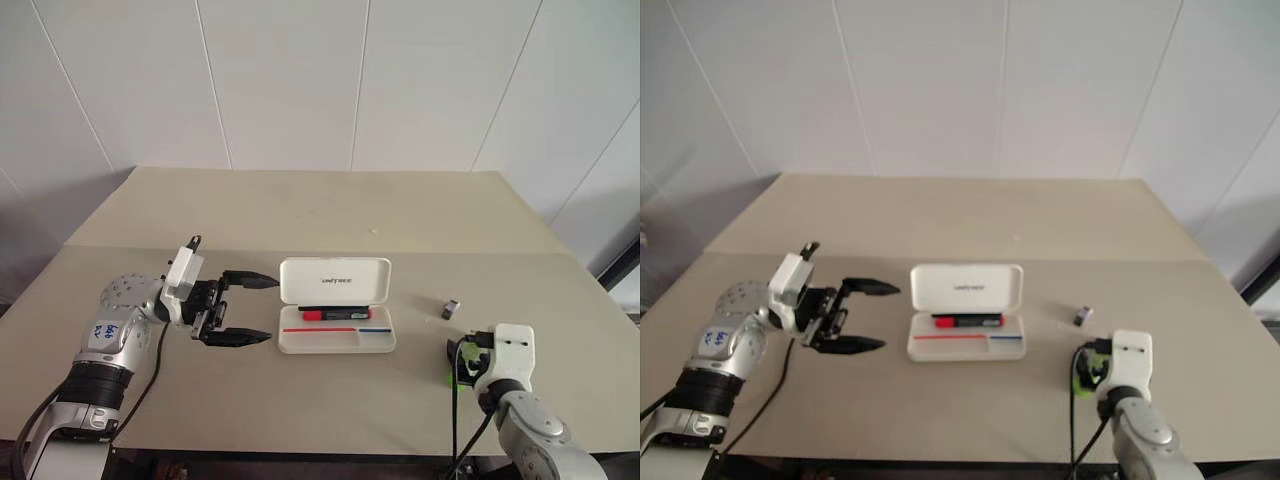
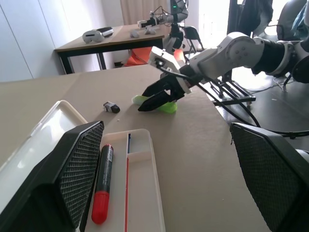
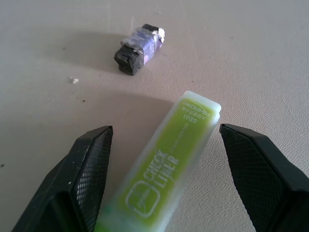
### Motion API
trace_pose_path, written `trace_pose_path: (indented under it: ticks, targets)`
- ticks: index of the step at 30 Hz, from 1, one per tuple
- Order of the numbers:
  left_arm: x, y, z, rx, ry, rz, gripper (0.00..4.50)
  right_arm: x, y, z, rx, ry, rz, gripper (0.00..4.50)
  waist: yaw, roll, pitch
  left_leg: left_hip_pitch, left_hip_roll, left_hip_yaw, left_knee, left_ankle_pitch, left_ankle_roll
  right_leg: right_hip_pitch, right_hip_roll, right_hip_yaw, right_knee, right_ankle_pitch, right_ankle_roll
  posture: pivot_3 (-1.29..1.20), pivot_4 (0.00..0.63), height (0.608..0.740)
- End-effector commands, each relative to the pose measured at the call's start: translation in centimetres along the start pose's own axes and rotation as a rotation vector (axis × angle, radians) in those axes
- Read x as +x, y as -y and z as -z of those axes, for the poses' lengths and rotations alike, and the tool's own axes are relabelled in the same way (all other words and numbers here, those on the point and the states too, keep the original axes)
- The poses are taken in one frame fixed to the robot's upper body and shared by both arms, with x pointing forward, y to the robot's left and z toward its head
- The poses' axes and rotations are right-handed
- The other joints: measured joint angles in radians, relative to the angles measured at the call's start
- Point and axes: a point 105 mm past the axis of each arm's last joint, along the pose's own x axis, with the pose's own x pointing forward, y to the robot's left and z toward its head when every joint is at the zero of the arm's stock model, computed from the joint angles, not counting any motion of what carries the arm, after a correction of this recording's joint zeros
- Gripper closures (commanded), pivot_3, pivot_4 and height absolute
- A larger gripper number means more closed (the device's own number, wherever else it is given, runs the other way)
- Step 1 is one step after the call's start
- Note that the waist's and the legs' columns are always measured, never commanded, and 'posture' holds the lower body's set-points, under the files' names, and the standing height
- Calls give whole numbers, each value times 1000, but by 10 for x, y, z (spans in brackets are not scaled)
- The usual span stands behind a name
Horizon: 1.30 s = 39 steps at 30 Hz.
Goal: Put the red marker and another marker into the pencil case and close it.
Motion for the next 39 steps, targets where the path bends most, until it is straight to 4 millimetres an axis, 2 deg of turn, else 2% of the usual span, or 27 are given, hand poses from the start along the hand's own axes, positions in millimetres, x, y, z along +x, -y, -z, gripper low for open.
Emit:
trace_pose_path:
  ticks: [1, 3, 6, 13, 17, 18, 19, 23, 29, 32, 39]
  targets:
    - [-4, 13, -9, 31, 15, 106, 35, -1, 17, 10, -15, -49, 96, 0, 0, -1, 0, 0, 0, 0, 0, 0, 0, 0, 0, 0, 0, 0, 0, 0, 150, 740]
    - [-4, 14, -9, 28, 15, 105, 35, 0, 20, 12, -18, -63, 121, 0, -1, -1, -1, 0, 0, 0, 0, 0, 0, 0, 0, 0, 0, 0, 0, 0, 150, 740]
    - [-5, 15, -9, 27, 13, 99, 0, 0, 21, 13, -8, -71, 137, 590, 0, -3, -2, 0, 0, 0, 1, 0, 0, 0, 0, 0, 0, 0, 0, 0, 150, 740]
    - [-6, 15, -10, 30, 11, 89, 0, 2, 16, 6, -20, -52, 99, 2478, 0, -9, -6, 0, 0, 0, 0, 0, 0, 1, -1, 0, -2, 0, 0, 0, 150, 740]
    - [-6, 14, -10, 32, 11, 84, 0, 5, 13, -1, -32, -29, 71, 3816, 1, -9, -6, 0, 0, 0, 0, 0, 0, 1, 0, 0, -2, 0, 0, 0, 150, 740]
    - [-6, 14, -10, 33, 11, 84, 0, 5, 12, -2, -32, -27, 66, 4082, 1, -9, -6, 0, 0, 0, 0, 0, 0, 1, -1, 0, -2, 0, 0, 0, 150, 740]
    - [-6, 14, -10, 33, 11, 84, 0, 5, 11, -2, -32, -28, 64, 4112, 1, -9, -6, 0, 0, 0, 0, 0, 0, 1, -1, 0, -2, 0, 0, 0, 150, 740]
    - [-6, 14, -10, 35, 13, 82, 0, 4, 7, -1, -24, -28, 31, 4126, -1, -9, -6, -1, 0, 0, -1, 0, 0, 1, -1, 0, -3, 0, -1, 0, 150, 740]
    - [-7, 14, -10, 33, 8, 78, 0, 0, -3, -19, -26, 100, -79, 4126, -2, -8, -6, -1, 0, 0, -3, 0, 0, -1, 0, 0, -2, 0, -1, 0, 150, 740]
    - [-5, 14, -9, 33, 10, 79, 0, -5, -5, -19, -29, 103, -133, 3187, -3, -8, -5, -1, 0, 1, -5, 0, 0, -2, 0, 0, -2, 0, -1, 0, 150, 740]
    - [-3, 12, -9, 33, 15, 88, 0, -10, 9, -15, -5, 93, -45, 891, -3, -8, -5, -1, 1, 1, -6, 0, 0, -4, 0, 0, -1, -1, -1, 0, 150, 740]
